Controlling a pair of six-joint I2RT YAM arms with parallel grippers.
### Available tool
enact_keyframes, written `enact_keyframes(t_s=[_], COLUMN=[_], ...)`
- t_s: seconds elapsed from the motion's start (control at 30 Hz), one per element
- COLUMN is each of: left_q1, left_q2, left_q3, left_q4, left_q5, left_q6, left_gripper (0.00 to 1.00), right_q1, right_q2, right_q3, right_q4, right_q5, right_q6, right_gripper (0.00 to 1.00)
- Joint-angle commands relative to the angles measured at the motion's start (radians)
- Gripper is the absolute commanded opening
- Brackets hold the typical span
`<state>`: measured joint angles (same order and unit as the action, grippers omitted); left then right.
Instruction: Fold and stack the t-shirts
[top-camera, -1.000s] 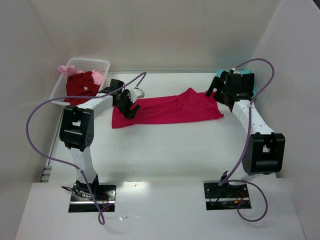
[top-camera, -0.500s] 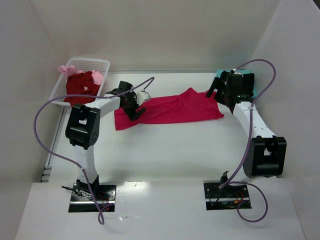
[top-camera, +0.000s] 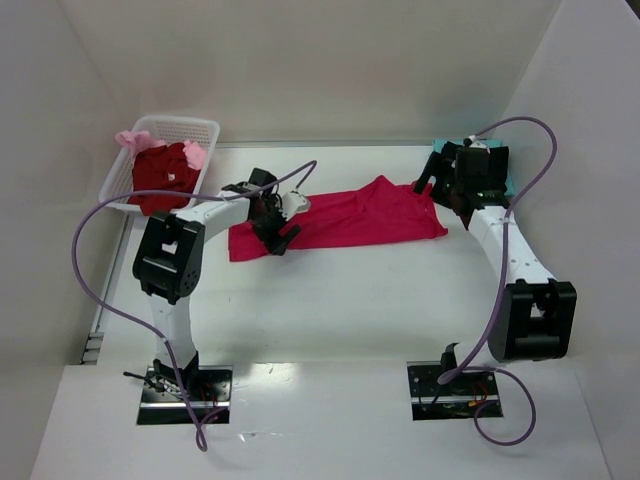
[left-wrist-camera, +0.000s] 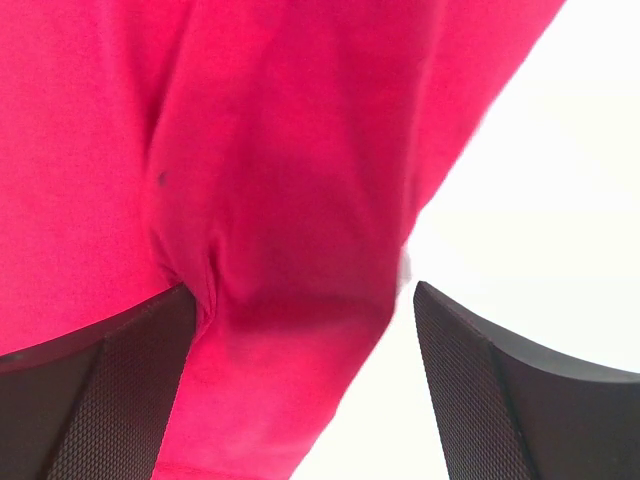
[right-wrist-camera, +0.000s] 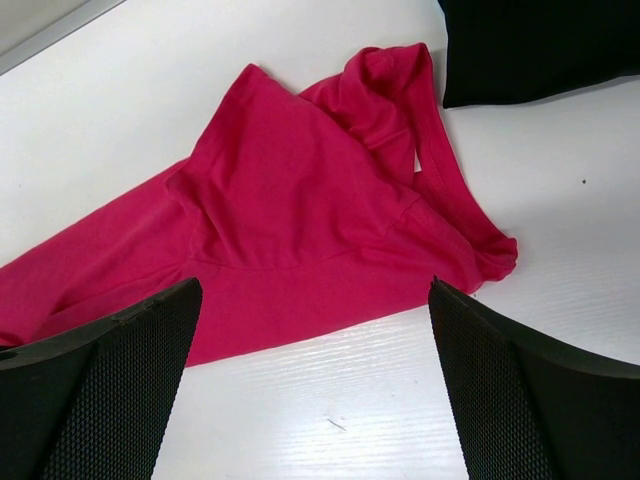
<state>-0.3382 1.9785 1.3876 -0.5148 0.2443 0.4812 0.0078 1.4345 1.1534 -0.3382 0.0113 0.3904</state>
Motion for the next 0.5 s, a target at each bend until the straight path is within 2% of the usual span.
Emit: enact_keyframes(t_s=[0.0, 0.13, 0.3, 0.47], left_q1=[-0.004, -0.004, 0.02, 0.093], left_q2=[-0.019, -0.032, -0.087, -0.109], left_q3=[-0.025, -0.026, -0.024, 0.03], left_q4=[-0.031, -0.021, 0.081, 0.107], left_q5=[0.062, 0.05, -0.137, -0.1], left_q6=[-0.049, -0.058, -0.099, -0.104], left_gripper=[0.94, 0.94, 0.99, 0.99], right_q1=[-0.003, -0.003, -0.003, -0.003], right_q2=[-0.057, -0.077, -0.098, -0.098], right_q3=[0.0, -0.009, -0.018, -0.029], right_q4=[0.01, 0.01, 0.001, -0.01], right_q5=[0.007, 0.016, 0.016, 0.016], right_q6=[-0.018, -0.018, -0.018, -0.018], right_gripper=[1.0, 1.0, 1.0, 1.0])
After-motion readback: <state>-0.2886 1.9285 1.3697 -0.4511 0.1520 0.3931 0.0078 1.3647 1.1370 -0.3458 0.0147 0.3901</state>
